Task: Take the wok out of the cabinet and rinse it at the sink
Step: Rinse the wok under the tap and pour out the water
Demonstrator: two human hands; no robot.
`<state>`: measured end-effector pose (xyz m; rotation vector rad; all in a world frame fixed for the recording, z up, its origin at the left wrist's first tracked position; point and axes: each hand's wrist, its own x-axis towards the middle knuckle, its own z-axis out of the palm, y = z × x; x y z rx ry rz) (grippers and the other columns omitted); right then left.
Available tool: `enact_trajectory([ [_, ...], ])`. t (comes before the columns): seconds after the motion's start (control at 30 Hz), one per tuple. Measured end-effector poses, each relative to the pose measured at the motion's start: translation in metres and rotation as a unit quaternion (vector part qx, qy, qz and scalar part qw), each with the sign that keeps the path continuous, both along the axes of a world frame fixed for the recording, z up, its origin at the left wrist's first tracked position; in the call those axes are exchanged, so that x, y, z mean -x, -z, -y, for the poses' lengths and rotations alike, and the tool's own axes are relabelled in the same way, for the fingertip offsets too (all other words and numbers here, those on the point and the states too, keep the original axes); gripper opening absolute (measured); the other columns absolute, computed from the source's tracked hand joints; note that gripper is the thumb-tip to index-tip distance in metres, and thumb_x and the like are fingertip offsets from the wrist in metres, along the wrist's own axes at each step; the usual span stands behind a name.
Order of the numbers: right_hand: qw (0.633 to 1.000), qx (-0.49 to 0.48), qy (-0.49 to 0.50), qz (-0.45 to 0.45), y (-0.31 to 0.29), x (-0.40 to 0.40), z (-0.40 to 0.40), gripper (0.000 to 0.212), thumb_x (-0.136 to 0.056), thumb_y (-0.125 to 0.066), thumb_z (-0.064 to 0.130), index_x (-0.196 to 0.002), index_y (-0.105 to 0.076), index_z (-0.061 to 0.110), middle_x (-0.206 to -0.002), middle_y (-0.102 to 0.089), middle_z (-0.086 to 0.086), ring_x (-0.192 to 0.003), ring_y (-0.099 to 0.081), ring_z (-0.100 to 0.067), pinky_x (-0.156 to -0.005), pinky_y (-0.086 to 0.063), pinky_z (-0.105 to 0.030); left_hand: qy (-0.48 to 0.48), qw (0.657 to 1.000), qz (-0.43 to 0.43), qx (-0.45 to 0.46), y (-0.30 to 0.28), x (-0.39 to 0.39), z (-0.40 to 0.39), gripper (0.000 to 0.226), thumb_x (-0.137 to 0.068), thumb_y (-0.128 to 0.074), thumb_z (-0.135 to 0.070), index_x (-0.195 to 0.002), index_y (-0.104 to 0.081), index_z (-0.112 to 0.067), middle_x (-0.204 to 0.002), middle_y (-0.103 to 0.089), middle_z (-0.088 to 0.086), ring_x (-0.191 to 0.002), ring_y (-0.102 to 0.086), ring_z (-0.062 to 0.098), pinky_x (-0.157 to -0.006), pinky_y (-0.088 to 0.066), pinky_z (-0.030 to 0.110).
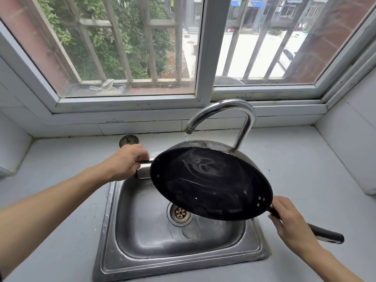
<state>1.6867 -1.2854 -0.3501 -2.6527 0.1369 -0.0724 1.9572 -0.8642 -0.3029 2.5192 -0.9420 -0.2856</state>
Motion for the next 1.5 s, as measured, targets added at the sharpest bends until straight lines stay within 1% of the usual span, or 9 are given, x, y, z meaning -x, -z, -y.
enact_trajectory([
  [0.17,0.999,0.013,-0.03,-0.015,-0.004,-0.003,-0.01,0.06,-0.075,-0.069,-0.012,-0.121,-0.052,0.023,-0.113,-0.049,0.014,-0.104,-0.046,-0.002,-0.088,-0.038,-0.012,-0.027,1.0,-0.007,0.009,0.007,0.019,-0.028,0.029,-0.068,-0.059,0.012,-0.079,-0.065,-0.013,-0.075,-0.052,-0.008,-0.072,-0.05,0.006,-0.063,-0.038,0.021],
  [0.33,0.996,0.045,-0.073,-0.025,-0.006,-0.018,-0.023,0.059,-0.079,-0.065,-0.007,-0.125,-0.045,0.024,-0.117,-0.048,0.008,-0.105,-0.049,-0.009,-0.082,-0.051,-0.029,-0.064,0.996,-0.032,-0.052,0.001,0.018,-0.054,0.021,-0.069,-0.06,0.007,-0.08,-0.064,-0.01,-0.075,-0.056,-0.004,-0.074,-0.054,0.02,-0.069,-0.049,0.038],
  [0.5,0.992,0.058,-0.11,-0.026,-0.02,-0.038,-0.038,0.068,-0.078,-0.064,-0.008,-0.131,-0.04,0.026,-0.119,-0.045,0.006,-0.103,-0.053,-0.013,-0.083,-0.05,-0.027,-0.119,0.988,-0.042,-0.092,-0.017,0.012,-0.064,0.028,-0.072,-0.056,0.007,-0.081,-0.07,-0.015,-0.072,-0.06,-0.006,-0.076,-0.056,0.021,-0.06,-0.04,0.016],
  [0.6,0.994,0.033,-0.096,-0.03,-0.028,-0.046,-0.043,0.083,-0.079,-0.066,-0.004,-0.148,-0.028,0.021,-0.129,-0.036,0.007,-0.089,-0.058,-0.014,-0.078,-0.052,-0.029,-0.138,0.987,-0.043,-0.073,-0.024,0.014,-0.071,0.035,-0.071,-0.054,0.01,-0.08,-0.075,-0.016,-0.069,-0.062,-0.002,-0.075,-0.059,0.025,-0.064,-0.045,0.026],
  [0.73,0.994,0.055,-0.091,-0.009,-0.029,-0.051,-0.047,0.09,-0.071,-0.072,-0.004,-0.144,-0.028,0.026,-0.131,-0.033,0.002,-0.066,-0.057,-0.022,-0.058,-0.055,-0.038,-0.173,0.982,-0.065,-0.041,-0.022,0.024,-0.078,0.04,-0.071,-0.054,0.012,-0.075,-0.075,-0.022,-0.063,-0.061,-0.001,-0.064,-0.056,0.017,-0.058,-0.042,0.023],
  [0.9,0.991,0.066,-0.116,-0.019,-0.025,-0.054,-0.05,0.091,-0.066,-0.071,-0.006,-0.141,-0.031,0.027,-0.128,-0.034,0.002,-0.063,-0.052,-0.018,-0.056,-0.052,-0.035,-0.217,0.975,-0.045,0.029,-0.006,0.039,-0.086,0.038,-0.068,-0.06,0.011,-0.073,-0.068,-0.026,-0.063,-0.063,-0.001,-0.061,-0.058,0.017,-0.056,-0.044,0.021],
  [1.03,0.988,0.082,-0.127,-0.039,-0.01,-0.056,-0.049,0.093,-0.064,-0.072,-0.008,-0.144,-0.035,0.022,-0.128,-0.037,0.001,-0.066,-0.05,-0.014,-0.057,-0.053,-0.034,-0.221,0.975,-0.023,0.027,0.002,0.048,-0.087,0.037,-0.068,-0.06,0.01,-0.067,-0.059,-0.026,-0.058,-0.06,-0.003,-0.054,-0.053,0.014,-0.053,-0.041,0.022],
  [1.23,0.985,0.097,-0.135,-0.048,-0.001,-0.069,-0.051,0.089,-0.064,-0.07,-0.009,-0.143,-0.041,0.018,-0.125,-0.039,0.002,-0.074,-0.052,-0.016,-0.056,-0.051,-0.031,-0.237,0.971,-0.022,0.016,0.017,0.046,-0.087,0.033,-0.068,-0.061,0.01,-0.068,-0.06,-0.023,-0.058,-0.057,-0.007,-0.056,-0.051,0.007,-0.055,-0.037,0.021],
  [1.5,0.981,0.093,-0.135,-0.1,0.008,-0.083,-0.049,0.085,-0.072,-0.069,-0.001,-0.147,-0.036,0.023,-0.127,-0.037,0.005,-0.072,-0.045,-0.013,-0.067,-0.039,-0.023,-0.275,0.961,-0.036,0.005,0.04,0.04,-0.083,0.023,-0.073,-0.059,0.007,-0.077,-0.066,-0.014,-0.068,-0.063,-0.002,-0.068,-0.057,0.018,-0.062,-0.038,0.023],
])
